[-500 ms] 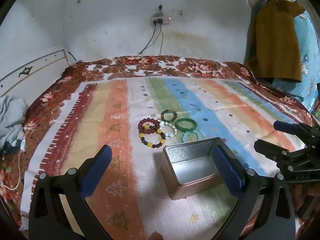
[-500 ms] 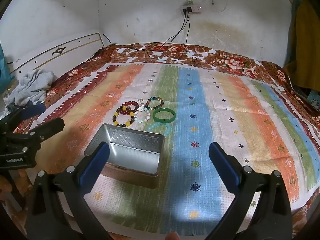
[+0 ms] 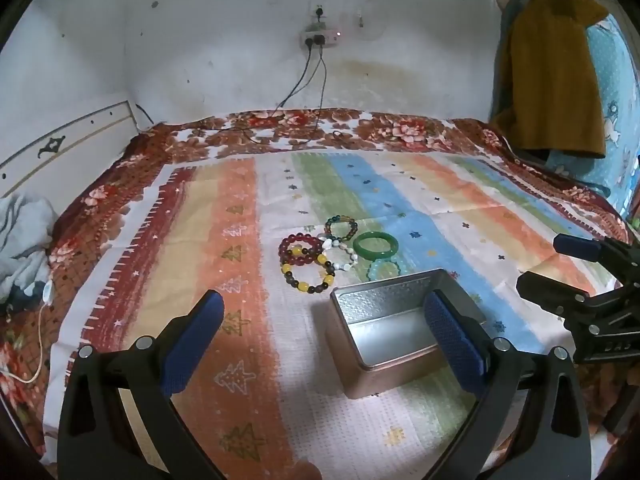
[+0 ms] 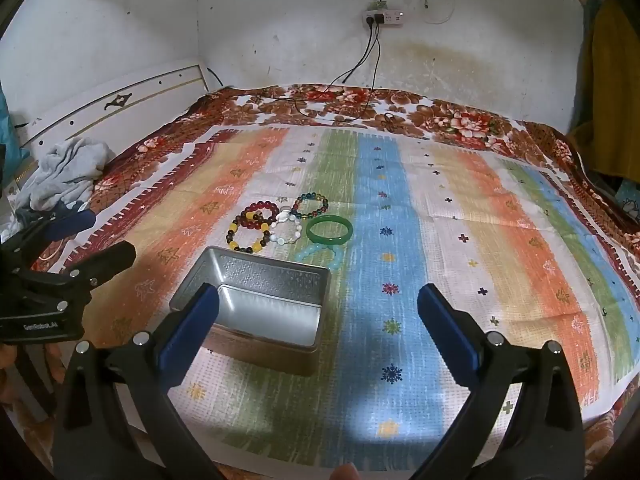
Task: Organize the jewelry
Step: 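Move both tools forward past the silver tin toward the bracelets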
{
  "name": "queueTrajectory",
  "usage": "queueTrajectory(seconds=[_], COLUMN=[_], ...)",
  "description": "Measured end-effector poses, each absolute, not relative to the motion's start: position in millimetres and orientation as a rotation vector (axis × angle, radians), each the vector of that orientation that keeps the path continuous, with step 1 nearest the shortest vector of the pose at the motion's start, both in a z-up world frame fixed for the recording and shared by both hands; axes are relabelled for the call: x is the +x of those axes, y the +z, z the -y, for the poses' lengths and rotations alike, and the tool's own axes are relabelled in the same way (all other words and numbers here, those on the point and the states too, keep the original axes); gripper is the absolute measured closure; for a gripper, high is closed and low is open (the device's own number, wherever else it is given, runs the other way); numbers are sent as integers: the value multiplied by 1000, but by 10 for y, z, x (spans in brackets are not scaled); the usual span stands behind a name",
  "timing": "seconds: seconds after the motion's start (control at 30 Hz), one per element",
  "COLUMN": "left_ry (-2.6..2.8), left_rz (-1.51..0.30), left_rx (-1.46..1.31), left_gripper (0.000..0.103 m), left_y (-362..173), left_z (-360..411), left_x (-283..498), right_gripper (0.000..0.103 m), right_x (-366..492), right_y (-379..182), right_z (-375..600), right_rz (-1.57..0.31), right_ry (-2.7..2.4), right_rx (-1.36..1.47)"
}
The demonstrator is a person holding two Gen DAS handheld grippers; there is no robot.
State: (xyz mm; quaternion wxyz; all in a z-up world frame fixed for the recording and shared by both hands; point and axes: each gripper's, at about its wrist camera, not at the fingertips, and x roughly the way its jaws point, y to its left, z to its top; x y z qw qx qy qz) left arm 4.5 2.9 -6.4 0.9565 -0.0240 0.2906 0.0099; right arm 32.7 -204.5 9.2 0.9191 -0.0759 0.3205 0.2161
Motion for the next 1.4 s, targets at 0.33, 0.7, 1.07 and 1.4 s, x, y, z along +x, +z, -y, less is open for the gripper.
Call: queueTrajectory(seconds=[0.33,0.7,1.07,1.4], left_ry=[22,48,34,40], left_rz=[-605,-623,-641,-655], left_rx=[-31,-6,-25,-24], left_gripper=[5,5,5,5], left_y=[-86,-114,-145,-164], left_z=[-21,-7,-8,-30], left_x=[44,51,50,56], right_gripper=[5,5,5,5], right_x=[329,324,336,346], right_y=[86,83,69,39], right_z=[2040,2032,2022,2041], right_rz=[-660,-662,-664,-675], right_ry=[444,443,435,450], right_rx=[-158,-160,-166,-172])
